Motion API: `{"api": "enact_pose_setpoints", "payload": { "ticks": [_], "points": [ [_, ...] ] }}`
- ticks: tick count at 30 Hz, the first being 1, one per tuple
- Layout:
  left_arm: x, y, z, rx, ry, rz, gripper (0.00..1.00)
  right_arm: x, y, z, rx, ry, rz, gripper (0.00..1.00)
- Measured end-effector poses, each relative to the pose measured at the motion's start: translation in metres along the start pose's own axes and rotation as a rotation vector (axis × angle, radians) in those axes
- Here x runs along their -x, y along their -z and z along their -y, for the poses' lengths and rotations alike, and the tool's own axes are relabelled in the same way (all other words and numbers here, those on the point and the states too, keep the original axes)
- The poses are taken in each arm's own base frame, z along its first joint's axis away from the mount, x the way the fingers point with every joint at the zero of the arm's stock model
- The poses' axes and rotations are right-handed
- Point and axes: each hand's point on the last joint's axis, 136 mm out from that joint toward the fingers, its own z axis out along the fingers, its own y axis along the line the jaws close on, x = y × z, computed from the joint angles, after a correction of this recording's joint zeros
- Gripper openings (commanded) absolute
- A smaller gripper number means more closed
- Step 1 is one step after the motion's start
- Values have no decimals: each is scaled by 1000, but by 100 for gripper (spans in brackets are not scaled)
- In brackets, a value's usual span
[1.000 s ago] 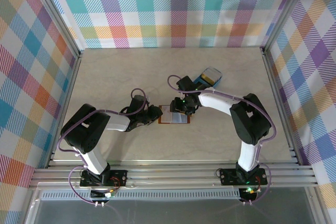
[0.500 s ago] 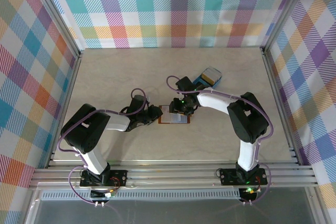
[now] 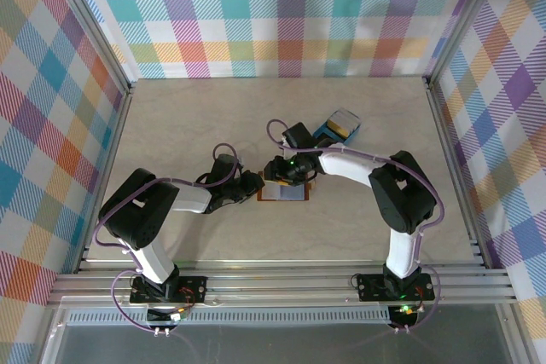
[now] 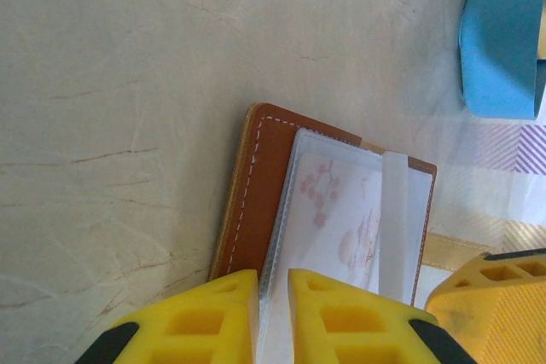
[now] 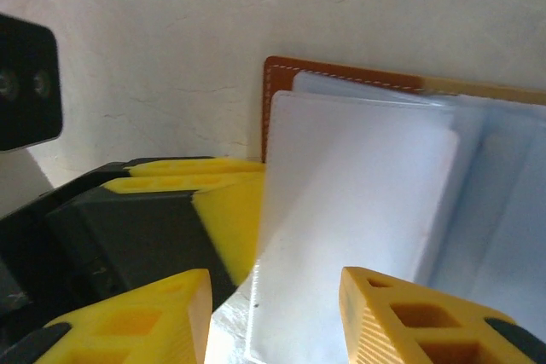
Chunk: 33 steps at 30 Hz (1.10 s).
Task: Put the credit cards into the card holder
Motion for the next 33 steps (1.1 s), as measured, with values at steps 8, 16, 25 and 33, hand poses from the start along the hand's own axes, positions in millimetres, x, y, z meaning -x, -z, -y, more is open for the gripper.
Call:
{"api": "enact_pose_setpoints", "payload": {
  "ticks": [8, 16, 25, 33],
  "points": [
    [0, 1, -1, 5, 1, 4, 17, 6, 9, -4, 2, 6, 38, 44],
    [1, 6, -8, 32, 11, 24, 13, 20, 56, -7, 12, 11, 161, 44],
    [2, 14, -13, 53, 31, 37, 14, 16, 56, 13, -33, -11, 165, 44],
    [3, 24, -13, 49, 16, 40, 18, 24, 79, 21, -46, -3, 226, 47]
  ]
}}
